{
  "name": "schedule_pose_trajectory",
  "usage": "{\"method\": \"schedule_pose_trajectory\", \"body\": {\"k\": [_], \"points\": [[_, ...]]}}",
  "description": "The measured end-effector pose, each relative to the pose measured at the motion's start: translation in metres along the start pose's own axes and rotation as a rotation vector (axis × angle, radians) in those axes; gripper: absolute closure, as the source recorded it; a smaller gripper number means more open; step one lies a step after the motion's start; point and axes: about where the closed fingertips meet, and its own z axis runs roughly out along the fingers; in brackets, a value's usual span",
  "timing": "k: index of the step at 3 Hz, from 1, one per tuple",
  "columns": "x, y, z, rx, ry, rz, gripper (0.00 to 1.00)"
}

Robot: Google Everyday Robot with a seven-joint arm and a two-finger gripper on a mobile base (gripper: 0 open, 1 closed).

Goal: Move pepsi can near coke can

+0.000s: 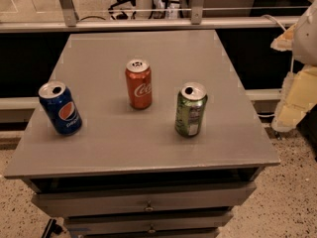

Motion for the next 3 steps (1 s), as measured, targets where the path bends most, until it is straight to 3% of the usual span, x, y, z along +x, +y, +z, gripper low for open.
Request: {"method": "schedule_pose_trajectory", "body": {"k": [1,3], "points": [[-0.004,0.0,-0.002,0.011,-0.011,-0.005,0.0],[-0.045,0.002,-0.014,0.037,-0.052,-0.071,0.0]]}}
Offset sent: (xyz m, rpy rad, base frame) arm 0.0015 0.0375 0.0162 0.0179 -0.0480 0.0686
